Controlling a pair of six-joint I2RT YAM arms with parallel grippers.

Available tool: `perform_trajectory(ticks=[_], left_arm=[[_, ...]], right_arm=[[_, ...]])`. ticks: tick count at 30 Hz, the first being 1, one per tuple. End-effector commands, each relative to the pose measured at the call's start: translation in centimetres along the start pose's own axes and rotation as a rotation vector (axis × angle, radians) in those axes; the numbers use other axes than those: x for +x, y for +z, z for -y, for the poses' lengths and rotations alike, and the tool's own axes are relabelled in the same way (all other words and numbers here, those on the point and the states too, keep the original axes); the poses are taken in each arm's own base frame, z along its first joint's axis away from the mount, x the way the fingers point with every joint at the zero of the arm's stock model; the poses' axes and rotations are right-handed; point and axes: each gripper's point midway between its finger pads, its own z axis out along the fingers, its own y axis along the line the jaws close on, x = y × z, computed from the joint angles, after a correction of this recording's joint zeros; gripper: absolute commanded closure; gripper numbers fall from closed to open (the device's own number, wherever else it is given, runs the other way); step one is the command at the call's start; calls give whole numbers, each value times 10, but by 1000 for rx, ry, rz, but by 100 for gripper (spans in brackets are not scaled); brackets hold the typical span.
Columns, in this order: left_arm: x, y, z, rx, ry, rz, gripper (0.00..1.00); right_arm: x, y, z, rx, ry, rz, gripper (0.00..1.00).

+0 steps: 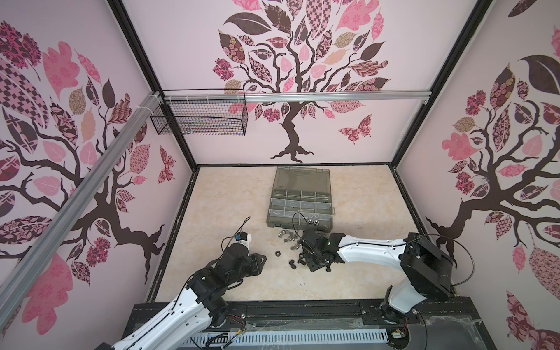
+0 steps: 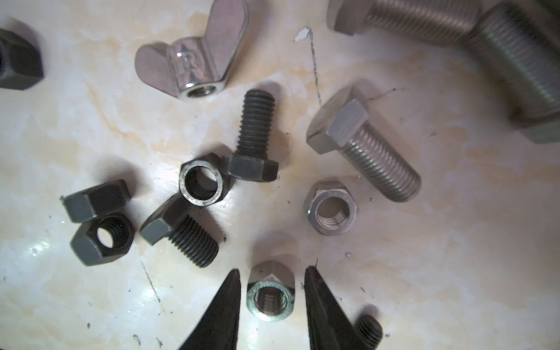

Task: Sort the screws and nuts into containers
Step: Pick up the nut from the bottom-center of the table.

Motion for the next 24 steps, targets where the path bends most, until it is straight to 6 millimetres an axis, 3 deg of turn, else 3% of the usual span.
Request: perform_trajectory(ticks=[1,15,24], left_arm=[[8,4,-7,-8,-10,-22,74],[10,0,-6,5,-19,-20,74],[11,1,-8,0,-22,-23,75]], right_arm=[[-2,-1,-1,27,-15,-9,62],[13,8,4,73,-23,-43,66],[15,14,5,85,-32,-53,76]])
